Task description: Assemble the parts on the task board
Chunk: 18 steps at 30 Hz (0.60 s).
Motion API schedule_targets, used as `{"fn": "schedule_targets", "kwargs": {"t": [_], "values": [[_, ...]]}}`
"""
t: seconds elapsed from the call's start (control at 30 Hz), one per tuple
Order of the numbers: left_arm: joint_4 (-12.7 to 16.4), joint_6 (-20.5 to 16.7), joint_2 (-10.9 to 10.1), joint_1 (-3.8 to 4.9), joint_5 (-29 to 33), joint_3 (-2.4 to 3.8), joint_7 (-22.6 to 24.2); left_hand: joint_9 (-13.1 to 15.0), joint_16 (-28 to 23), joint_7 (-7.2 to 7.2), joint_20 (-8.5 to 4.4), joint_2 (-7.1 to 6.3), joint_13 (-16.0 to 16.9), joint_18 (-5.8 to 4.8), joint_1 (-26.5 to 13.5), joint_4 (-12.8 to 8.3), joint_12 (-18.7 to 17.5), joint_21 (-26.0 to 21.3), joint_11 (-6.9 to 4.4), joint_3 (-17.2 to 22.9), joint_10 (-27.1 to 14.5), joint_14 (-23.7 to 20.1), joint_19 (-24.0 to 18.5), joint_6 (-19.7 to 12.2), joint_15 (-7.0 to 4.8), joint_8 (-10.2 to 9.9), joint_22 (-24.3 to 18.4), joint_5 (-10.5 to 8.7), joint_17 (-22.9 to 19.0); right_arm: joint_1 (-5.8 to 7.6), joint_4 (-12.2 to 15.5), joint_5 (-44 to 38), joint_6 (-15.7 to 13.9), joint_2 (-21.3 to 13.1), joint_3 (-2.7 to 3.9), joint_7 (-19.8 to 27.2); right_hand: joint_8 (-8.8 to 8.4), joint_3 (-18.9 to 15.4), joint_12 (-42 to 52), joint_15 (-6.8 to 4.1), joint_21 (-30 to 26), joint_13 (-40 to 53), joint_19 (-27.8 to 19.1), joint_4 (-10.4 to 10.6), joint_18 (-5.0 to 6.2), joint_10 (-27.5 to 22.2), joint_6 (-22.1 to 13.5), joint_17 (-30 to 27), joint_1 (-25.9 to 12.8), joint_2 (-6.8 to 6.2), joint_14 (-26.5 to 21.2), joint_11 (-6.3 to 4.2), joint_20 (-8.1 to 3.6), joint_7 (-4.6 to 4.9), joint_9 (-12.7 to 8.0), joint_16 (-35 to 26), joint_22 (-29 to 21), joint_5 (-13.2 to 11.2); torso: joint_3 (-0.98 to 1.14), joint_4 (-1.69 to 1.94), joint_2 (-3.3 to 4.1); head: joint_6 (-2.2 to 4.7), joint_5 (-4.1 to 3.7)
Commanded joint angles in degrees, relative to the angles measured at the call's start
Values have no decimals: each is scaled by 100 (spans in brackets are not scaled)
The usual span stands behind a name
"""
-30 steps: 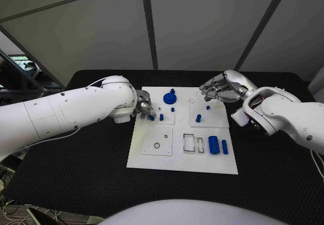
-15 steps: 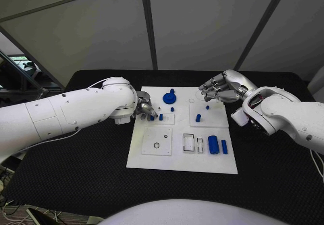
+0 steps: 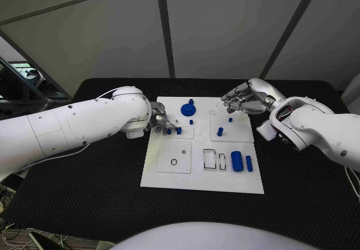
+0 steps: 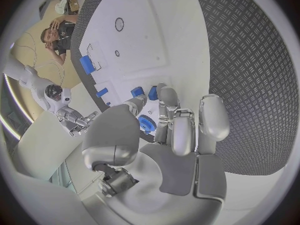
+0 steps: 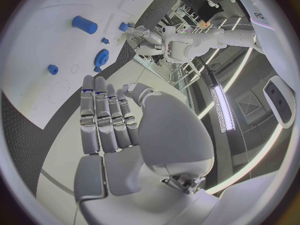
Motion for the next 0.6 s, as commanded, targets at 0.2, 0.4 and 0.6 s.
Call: {"fn": "schedule_targets", "kwargs": {"t": [0.2, 0.4, 0.6], "values": [[22, -153, -37, -21, 29, -15, -5, -66, 23, -5, -12, 138, 45, -284, 283, 216, 60, 51, -27, -498, 51, 367, 63, 49, -27, -16, 288, 2, 671, 9, -27, -10, -5, 0, 4, -18, -34, 25, -39, 23, -39, -6, -23, 3, 2, -35, -29, -9, -48, -22, -40, 24, 19, 25, -6, -17, -3, 27, -6, -4, 3, 7, -12], [88, -272, -134, -22, 28, -9, 98, -79, 25, -8, -14, 198, 42, -284, 396, 328, 62, 45, -29, -720, 52, 369, 69, 55, -29, -9, 301, 11, 676, 9, -53, -10, -14, 7, 4, -21, -38, 26, -48, 29, -45, -7, -32, 3, 1, -48, -38, -15, -67, -33, -51, 30, 24, 29, -7, -19, -5, 30, -6, -1, -1, 17, -21], [135, -620, -206, -22, 149, 27, 326, -105, -31, 23, -1, 259, -199, -248, 558, 374, -105, -133, -2, -913, -100, 339, -18, -21, -9, -36, 207, 19, 590, 8, -75, -10, -10, 16, 4, -20, -38, 26, -48, 29, -45, -7, -32, 3, 1, -48, -38, -15, -67, -33, -51, 30, 24, 29, -7, -19, -5, 30, -7, 4, -2, 21, -28]]}}
